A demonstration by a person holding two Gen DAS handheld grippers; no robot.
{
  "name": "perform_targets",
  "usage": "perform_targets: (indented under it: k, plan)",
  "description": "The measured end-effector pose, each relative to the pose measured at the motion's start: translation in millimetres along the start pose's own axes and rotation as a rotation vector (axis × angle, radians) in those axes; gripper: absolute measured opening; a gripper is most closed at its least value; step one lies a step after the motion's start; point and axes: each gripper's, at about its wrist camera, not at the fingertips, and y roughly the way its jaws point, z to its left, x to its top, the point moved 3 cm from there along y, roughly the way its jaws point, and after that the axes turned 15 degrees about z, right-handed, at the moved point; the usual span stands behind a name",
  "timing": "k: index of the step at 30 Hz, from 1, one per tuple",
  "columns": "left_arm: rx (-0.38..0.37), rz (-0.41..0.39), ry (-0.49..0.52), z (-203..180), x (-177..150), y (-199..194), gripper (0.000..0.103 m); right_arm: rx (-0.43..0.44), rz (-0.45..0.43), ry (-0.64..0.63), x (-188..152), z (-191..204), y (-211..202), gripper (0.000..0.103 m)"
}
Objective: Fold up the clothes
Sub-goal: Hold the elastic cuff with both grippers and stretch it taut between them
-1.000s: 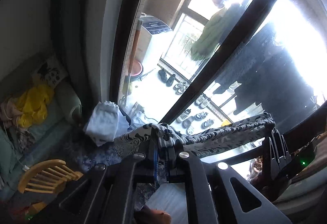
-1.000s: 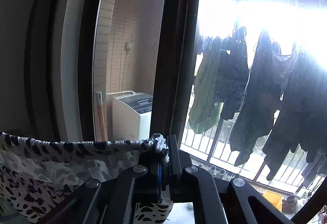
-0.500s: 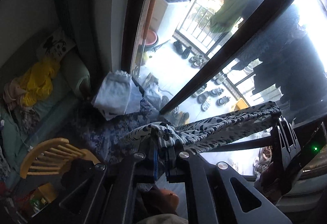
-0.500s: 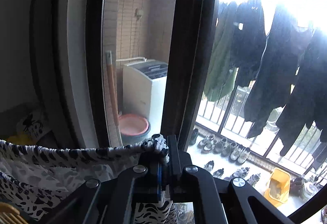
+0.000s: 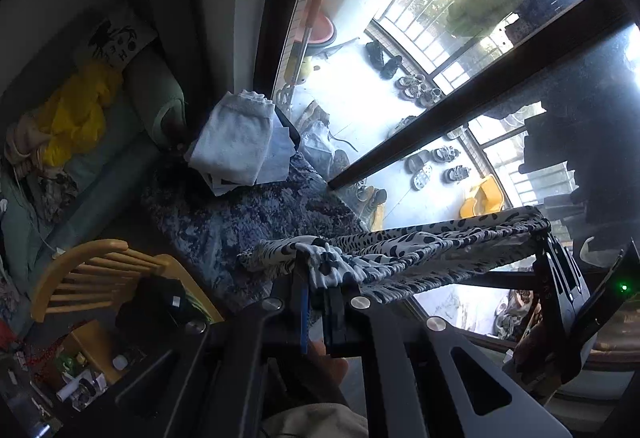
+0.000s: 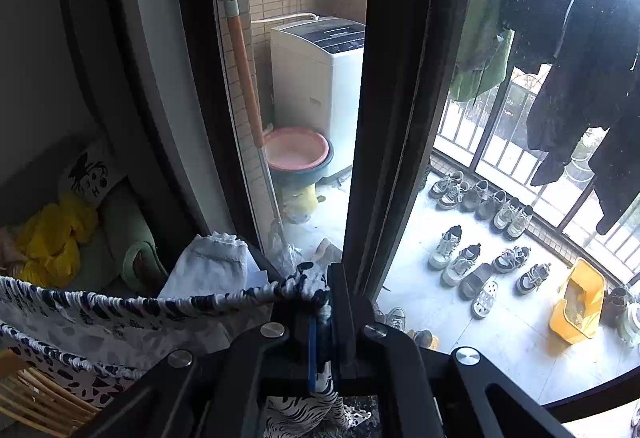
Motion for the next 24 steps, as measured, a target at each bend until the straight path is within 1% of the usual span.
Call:
perform_targets:
  k: [3,10,15,18,24]
  plan:
    - [-0.01,-0.017,-0.02,-2,16,-12,0.005,-0.003,-0.007,0.001,13,2,5,0.003]
    - [-0.032,-0.081,-0.04,-11,42,-44,0.005,0.0,-0.049,-0.004,48,3,-2,0.003]
    - [-0.059,-0.146,-0.043,-21,53,-76,0.005,0.023,-0.1,0.008,78,-2,-22,0.003]
    - [-0.081,-0.183,-0.028,-26,59,-90,0.005,0.012,-0.138,0.01,90,-3,-33,0.003]
    - [-0.109,-0.228,-0.041,-28,67,-95,0.005,-0.002,-0.177,0.016,103,-6,-44,0.003]
